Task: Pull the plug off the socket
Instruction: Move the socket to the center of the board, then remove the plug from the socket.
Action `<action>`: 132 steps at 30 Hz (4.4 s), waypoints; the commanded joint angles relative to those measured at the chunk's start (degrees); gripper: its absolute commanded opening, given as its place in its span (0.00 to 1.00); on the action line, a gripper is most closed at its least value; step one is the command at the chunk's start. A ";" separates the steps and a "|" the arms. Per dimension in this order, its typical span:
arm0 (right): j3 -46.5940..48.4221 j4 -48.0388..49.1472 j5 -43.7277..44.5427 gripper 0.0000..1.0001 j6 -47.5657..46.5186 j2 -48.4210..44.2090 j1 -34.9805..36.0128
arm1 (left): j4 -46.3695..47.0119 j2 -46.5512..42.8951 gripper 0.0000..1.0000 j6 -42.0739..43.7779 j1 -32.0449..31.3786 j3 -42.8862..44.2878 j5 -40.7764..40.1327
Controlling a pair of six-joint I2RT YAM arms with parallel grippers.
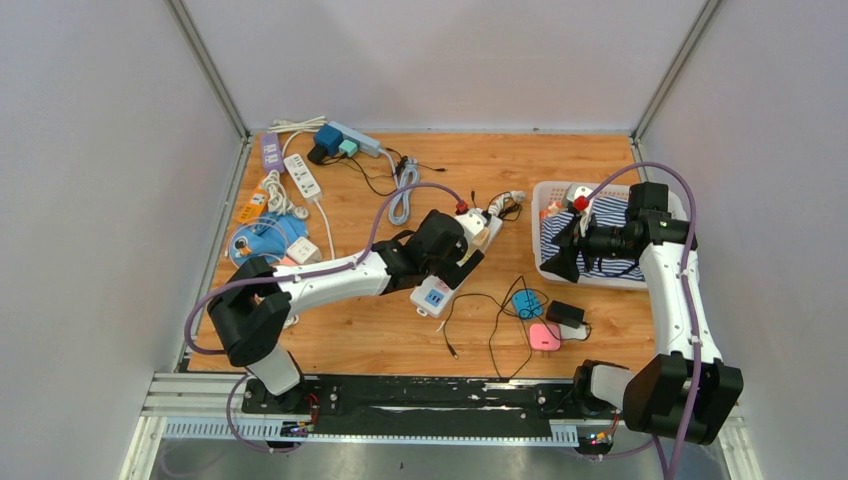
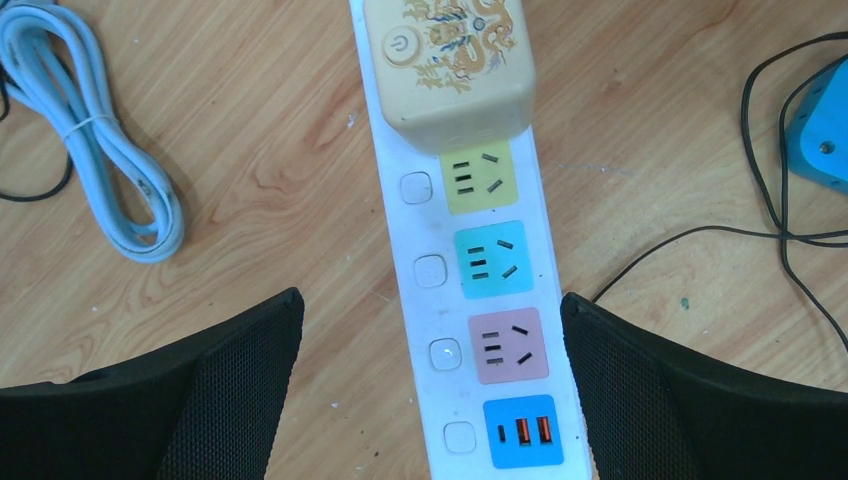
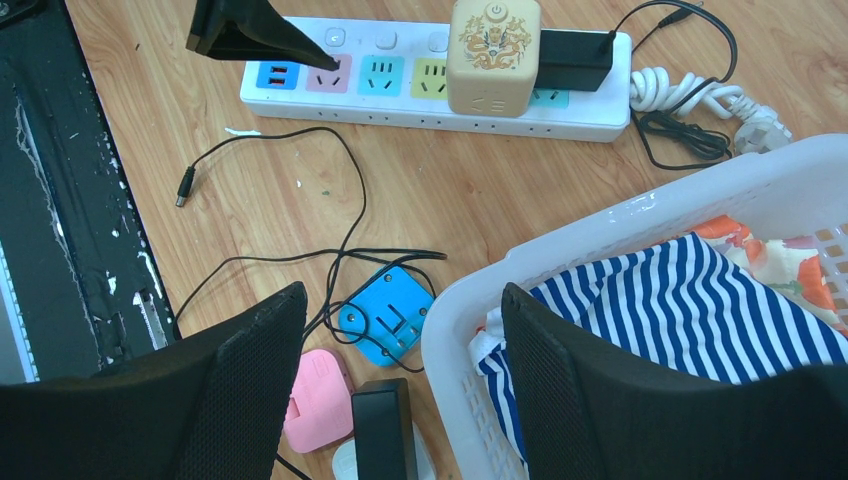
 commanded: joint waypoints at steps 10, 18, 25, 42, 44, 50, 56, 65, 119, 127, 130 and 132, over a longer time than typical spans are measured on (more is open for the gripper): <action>-0.90 -1.34 -2.03 0.73 -1.29 0.40 -0.64 | 4.49 3.33 1.00 0.43 1.08 -1.12 5.14; -0.99 -1.34 -2.30 0.73 -1.37 0.14 -0.48 | 4.84 4.76 1.00 0.43 1.76 -1.02 5.00; -1.08 -1.34 -2.20 0.73 -1.43 0.23 -0.24 | 5.56 4.84 1.00 0.43 2.18 -1.42 5.25; -1.16 -1.34 -2.16 0.73 -1.44 0.27 -0.14 | 7.59 10.67 1.00 -1.05 4.64 -0.06 8.88; -1.15 -1.34 -2.21 0.73 -1.45 0.30 -0.10 | 7.60 11.38 1.00 -1.07 4.73 0.30 9.33; -1.13 -1.34 -2.17 0.73 -1.45 0.32 -0.08 | 7.77 13.94 1.00 -1.32 5.07 1.51 10.22; -1.16 -1.34 -2.21 0.73 -1.53 0.37 0.00 | 8.03 14.57 0.97 -1.21 5.30 1.67 11.54; -1.22 -1.34 -2.28 0.73 -1.50 0.31 0.11 | 7.86 16.85 0.56 1.81 6.56 2.80 18.99; 12.87 3.19 11.14 0.71 -25.10 28.66 29.15 | -2.03 1.87 0.61 25.84 11.32 -8.06 35.46; 10.61 6.56 10.53 0.71 -21.51 29.04 30.05 | 3.11 -2.14 0.61 27.38 11.41 -12.31 36.57; 10.13 7.15 10.09 0.72 -20.55 29.46 30.15 | 5.52 -4.14 0.63 27.51 11.49 -14.29 36.75; 9.94 7.23 10.10 0.72 -20.47 29.75 30.20 | 6.16 -4.37 0.64 27.60 11.54 -14.65 36.92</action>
